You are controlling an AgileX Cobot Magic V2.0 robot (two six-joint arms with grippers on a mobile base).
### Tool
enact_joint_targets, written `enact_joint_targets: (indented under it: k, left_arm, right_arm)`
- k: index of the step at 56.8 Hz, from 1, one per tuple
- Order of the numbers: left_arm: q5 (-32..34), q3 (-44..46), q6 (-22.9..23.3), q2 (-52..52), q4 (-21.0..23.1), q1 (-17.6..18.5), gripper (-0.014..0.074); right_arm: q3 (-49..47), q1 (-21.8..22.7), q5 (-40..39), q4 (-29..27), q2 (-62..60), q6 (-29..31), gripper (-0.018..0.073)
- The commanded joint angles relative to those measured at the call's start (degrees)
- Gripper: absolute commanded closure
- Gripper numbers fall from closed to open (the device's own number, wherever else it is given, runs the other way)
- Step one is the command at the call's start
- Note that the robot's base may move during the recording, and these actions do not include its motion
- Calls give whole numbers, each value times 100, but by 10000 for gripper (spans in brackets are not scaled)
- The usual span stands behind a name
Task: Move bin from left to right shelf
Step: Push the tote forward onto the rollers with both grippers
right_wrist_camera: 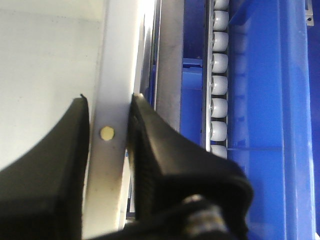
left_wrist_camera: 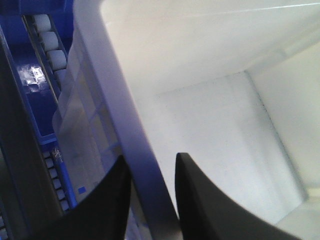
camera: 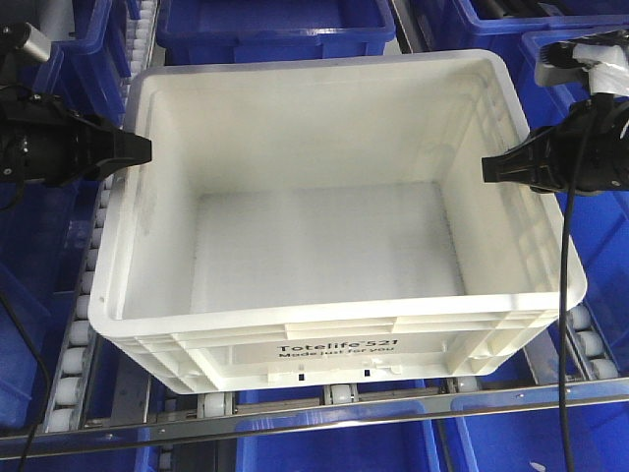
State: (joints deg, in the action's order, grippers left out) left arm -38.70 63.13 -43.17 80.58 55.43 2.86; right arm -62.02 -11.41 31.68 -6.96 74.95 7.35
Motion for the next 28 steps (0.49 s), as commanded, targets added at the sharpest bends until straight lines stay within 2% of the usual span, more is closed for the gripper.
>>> enact_joint_targets:
  k: [1, 7, 21, 28]
  left_arm:
    - [-679, 267, -128, -274, 1085, 299, 553]
    - [-630, 267, -128, -274, 1085, 299, 523]
    - [-441, 267, -155, -274, 1085, 299, 421]
    - [-289, 267, -167, -274, 1085, 299, 351]
  right_arm:
    - [-269, -175, -808, -688, -178, 318, 469]
    - [-269, -175, -765, -688, -178, 318, 382]
    - [-269, -175, -751, -688, -178, 313, 112]
    - [-269, -175, -757, -688, -178, 313, 32]
